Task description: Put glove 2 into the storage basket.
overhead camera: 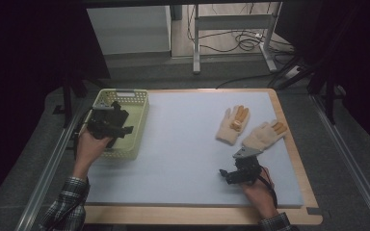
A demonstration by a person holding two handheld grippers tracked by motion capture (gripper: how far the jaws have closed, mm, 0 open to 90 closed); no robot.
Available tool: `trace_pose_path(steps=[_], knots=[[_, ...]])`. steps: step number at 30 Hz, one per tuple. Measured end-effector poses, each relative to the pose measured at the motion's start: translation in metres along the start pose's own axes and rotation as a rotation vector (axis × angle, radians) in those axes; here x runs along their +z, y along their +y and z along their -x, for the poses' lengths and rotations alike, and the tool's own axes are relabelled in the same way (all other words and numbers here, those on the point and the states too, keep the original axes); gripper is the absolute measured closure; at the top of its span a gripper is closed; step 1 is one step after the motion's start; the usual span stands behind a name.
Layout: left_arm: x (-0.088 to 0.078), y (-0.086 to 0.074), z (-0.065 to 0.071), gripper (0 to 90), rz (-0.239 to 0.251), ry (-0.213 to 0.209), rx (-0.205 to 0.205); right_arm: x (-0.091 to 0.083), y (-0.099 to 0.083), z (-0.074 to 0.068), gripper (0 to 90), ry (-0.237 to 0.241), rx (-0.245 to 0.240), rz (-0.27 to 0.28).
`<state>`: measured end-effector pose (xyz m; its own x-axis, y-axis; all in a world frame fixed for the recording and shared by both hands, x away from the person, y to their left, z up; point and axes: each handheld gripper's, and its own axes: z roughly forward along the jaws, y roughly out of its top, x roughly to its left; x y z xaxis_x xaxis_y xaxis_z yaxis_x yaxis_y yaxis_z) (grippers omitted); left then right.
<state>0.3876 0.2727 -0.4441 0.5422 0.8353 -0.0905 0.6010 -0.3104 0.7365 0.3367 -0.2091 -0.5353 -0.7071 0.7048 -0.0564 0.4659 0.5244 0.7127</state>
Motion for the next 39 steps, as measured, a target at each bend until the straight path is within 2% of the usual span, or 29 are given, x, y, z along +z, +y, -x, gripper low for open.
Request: trace_pose_path(steps=[12,13,14,15,21,24,27,31,34,39], knots=[[0.005,0.004,0.064,0.0,0.067,-0.108,0.13,0.0,0.0,0.0,8.6,0.001,0.004,-0.001],[0.005,0.004,0.064,0.0,0.067,-0.108,0.13,0.0,0.0,0.0,8.6,0.001,0.004,-0.001],[0.008,0.003,0.074,0.0,0.071,-0.124,0.157,0.0,0.0,0.0,8.6,0.0,0.002,-0.001],[0.01,0.003,0.079,0.0,0.071,-0.131,0.167,0.0,0.0,0.0,8.6,0.001,0.002,-0.001],[0.02,-0.007,0.105,0.0,0.08,-0.177,0.2,0.0,0.0,0.0,8.6,0.002,0.005,-0.001],[0.028,-0.016,0.116,0.0,0.068,-0.175,0.221,0.0,0.0,0.0,8.6,0.001,0.002,-0.001],[0.037,-0.027,0.125,0.0,0.059,-0.187,0.226,0.0,0.0,0.0,8.6,0.0,0.001,-0.001],[0.048,-0.043,0.13,0.0,0.04,-0.178,0.23,0.0,0.0,-0.001,7.9,-0.003,-0.001,-0.001],[0.056,-0.055,0.13,0.0,0.012,-0.157,0.229,0.001,0.0,0.0,6.8,-0.006,0.004,-0.004],[0.065,-0.073,0.124,0.0,-0.018,-0.132,0.203,0.001,0.0,0.0,4.5,-0.013,0.01,-0.012]])
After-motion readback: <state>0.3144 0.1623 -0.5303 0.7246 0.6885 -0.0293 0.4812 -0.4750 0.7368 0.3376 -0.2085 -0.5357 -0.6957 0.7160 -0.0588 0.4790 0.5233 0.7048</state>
